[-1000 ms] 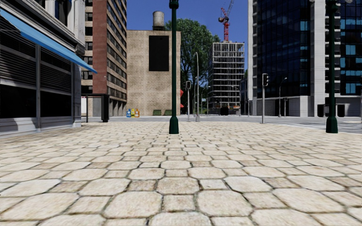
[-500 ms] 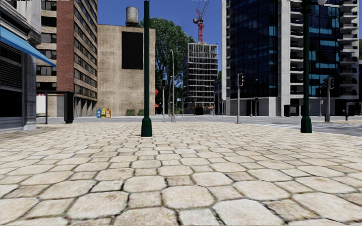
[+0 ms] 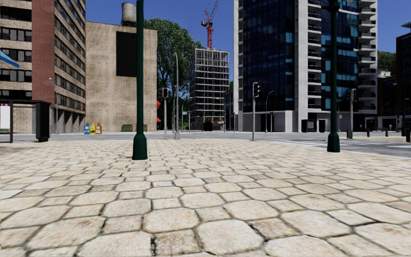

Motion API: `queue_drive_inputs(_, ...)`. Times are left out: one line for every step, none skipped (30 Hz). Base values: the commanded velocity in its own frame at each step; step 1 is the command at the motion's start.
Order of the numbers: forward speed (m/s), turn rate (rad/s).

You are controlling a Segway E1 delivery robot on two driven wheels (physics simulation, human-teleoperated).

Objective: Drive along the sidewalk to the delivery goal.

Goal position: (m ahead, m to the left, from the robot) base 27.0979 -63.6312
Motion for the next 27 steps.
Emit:
queue_drive_inputs(1.33, 0.0)
queue_drive_inputs(1.33, 0.0)
queue_drive_inputs(1.33, 0.0)
queue_drive_inputs(1.33, 0.0)
queue_drive_inputs(1.33, 0.0)
queue_drive_inputs(1.33, 0.0)
queue_drive_inputs(1.33, 0.0)
queue_drive_inputs(1.33, 0.0)
queue_drive_inputs(1.33, 0.0)
queue_drive_inputs(1.33, 0.0)
queue_drive_inputs(1.33, 0.0)
queue_drive_inputs(1.33, 0.0)
queue_drive_inputs(1.33, 0.0)
queue_drive_inputs(1.33, 0.0)
queue_drive_inputs(1.33, 0.0)
queue_drive_inputs(1.33, 0.0)
queue_drive_inputs(1.33, 0.0)
queue_drive_inputs(1.33, 0.0)
queue_drive_inputs(1.33, 0.0)
queue_drive_inputs(1.33, 0.0)
queue_drive_inputs(1.33, 0.0)
queue_drive_inputs(1.33, 0.0)
queue_drive_inputs(1.33, 0.0)
queue_drive_inputs(1.33, 0.0)
queue_drive_inputs(1.32, 0.0)
queue_drive_inputs(1.32, 0.0)
queue_drive_inputs(1.32, 0.0)
